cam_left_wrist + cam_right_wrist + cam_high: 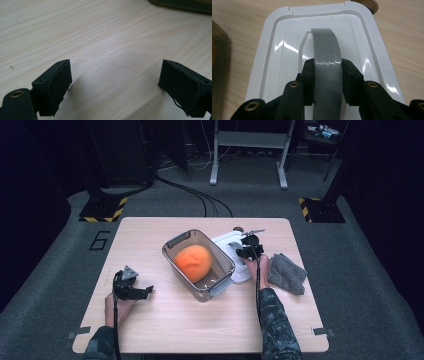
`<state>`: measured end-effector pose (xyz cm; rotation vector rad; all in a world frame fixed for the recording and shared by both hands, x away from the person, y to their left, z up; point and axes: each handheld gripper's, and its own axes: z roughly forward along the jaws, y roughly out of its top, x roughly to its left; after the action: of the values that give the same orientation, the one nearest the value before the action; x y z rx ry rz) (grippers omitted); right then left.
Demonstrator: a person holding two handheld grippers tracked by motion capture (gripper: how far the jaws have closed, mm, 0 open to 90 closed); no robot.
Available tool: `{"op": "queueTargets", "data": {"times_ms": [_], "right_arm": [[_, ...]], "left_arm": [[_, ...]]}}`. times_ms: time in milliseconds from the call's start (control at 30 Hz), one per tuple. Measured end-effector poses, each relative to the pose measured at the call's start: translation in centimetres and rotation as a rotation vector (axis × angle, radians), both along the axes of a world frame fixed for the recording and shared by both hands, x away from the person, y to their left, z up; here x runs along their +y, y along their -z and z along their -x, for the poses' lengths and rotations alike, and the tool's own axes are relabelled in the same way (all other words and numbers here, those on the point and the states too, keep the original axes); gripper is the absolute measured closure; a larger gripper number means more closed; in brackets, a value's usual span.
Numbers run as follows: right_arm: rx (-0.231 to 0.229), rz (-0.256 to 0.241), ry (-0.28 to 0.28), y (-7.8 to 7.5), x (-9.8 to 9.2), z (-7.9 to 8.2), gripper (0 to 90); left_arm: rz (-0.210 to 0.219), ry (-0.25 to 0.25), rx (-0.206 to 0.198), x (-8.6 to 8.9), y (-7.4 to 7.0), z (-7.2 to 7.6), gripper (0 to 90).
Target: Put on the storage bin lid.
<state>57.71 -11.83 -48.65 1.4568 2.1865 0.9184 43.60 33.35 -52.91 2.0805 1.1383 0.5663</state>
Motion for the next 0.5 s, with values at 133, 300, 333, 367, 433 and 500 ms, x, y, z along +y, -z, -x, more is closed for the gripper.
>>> {"op": "queueTargets", "data": {"times_ms": [133, 300, 333, 367, 433, 500], "right_arm": [[-0.008, 0.001, 0.001, -0.3, 0.1, 0.1, 66.6], [-0.016, -0.001, -0.001, -0.7, 0.0, 0.2, 66.6], [-0.006, -0.009, 0.001, -0.8, -0.1, 0.1, 66.6], [-0.001, -0.021, 0.003, -0.9, -0.2, 0.1, 66.6], [-0.009, -0.015, 0.010, -1.3, -0.3, 0.1, 66.6], [-0.008, -0.020, 0.008, -1.6, -0.3, 0.1, 66.6]], "left_arm": [[0.001, -0.001, -0.001, 0.0, 0.0, 0.0, 10.9], [0.000, -0.001, 0.000, 0.0, 0.0, 0.0, 10.8], [0.001, -0.002, 0.000, 0.0, 0.0, 0.0, 10.8], [0.000, -0.001, 0.000, 0.0, 0.0, 0.0, 10.8], [0.000, -0.001, -0.001, 0.0, 0.0, 0.0, 10.8], [0.000, -0.001, 0.000, 0.0, 0.0, 0.0, 10.9]]}}
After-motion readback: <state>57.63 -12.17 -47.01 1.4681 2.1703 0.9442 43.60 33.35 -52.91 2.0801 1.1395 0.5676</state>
